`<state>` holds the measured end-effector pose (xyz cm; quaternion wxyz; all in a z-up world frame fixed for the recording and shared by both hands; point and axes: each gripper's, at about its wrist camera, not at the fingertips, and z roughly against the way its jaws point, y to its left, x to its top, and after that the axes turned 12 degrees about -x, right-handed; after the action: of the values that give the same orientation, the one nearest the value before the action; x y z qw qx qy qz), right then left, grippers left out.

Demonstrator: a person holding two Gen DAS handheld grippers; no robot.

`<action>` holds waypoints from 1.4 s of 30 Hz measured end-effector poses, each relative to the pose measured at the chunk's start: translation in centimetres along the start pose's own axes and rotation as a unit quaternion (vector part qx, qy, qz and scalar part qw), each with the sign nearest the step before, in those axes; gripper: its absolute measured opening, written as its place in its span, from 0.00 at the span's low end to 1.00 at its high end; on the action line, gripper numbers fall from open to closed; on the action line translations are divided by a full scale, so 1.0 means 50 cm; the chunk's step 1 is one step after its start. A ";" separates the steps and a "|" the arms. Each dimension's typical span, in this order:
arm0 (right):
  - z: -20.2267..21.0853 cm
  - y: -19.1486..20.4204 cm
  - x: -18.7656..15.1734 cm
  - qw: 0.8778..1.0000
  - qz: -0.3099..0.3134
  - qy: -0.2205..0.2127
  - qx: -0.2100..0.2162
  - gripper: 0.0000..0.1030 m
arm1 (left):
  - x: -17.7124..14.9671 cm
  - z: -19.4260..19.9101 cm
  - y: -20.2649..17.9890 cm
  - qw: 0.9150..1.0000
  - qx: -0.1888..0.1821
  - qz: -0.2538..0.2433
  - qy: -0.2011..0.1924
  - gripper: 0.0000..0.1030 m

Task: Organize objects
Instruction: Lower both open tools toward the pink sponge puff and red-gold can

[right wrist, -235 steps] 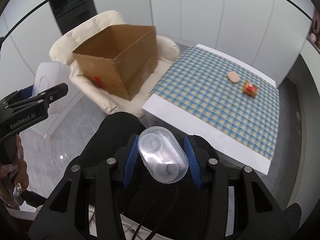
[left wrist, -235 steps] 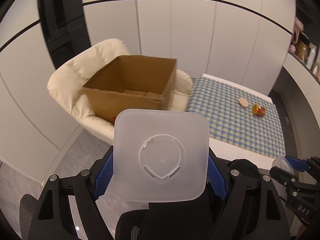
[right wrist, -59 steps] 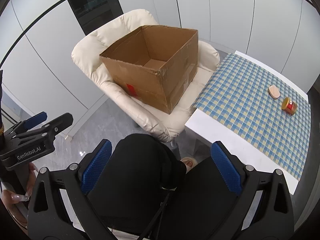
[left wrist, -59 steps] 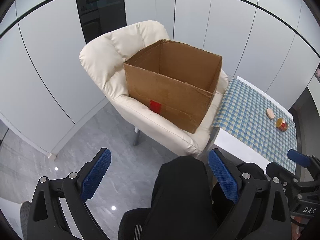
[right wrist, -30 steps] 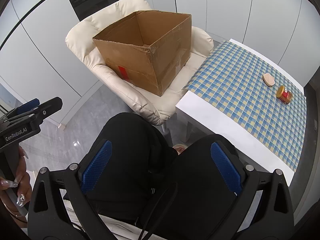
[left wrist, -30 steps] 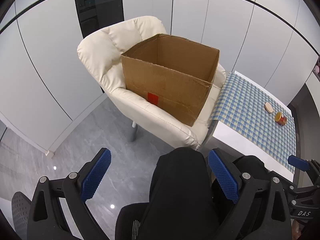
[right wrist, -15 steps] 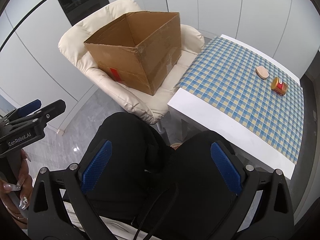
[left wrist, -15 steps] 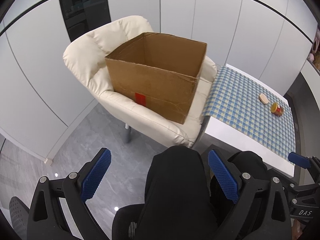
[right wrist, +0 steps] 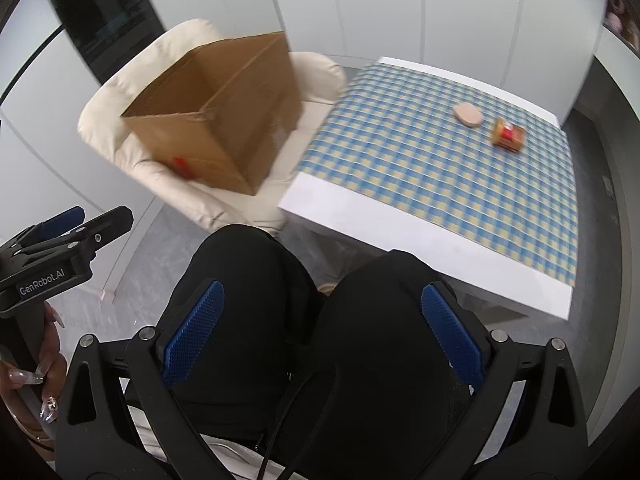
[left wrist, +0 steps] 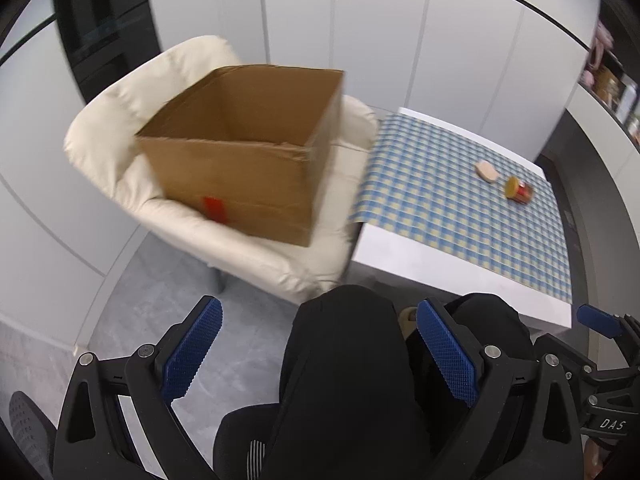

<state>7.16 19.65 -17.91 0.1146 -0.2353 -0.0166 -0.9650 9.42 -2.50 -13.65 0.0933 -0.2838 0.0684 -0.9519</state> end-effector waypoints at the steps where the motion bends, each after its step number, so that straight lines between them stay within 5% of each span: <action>1: 0.000 -0.011 -0.003 1.000 -0.006 0.001 -0.003 0.98 | 0.004 -0.006 -0.014 1.000 -0.004 -0.009 0.000 0.95; 21: 0.021 -0.217 -0.077 0.990 -0.123 0.014 -0.075 0.98 | 0.029 -0.090 -0.226 0.990 -0.082 -0.107 0.033 0.95; 42: 0.024 -0.328 -0.091 0.979 -0.171 0.005 -0.111 0.98 | 0.042 -0.123 -0.333 0.982 -0.097 -0.154 0.046 0.95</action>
<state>7.88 36.67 -18.60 -0.0789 -0.2354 0.0511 -0.9673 2.00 13.74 -14.58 -0.0858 -0.2550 0.1196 -0.9557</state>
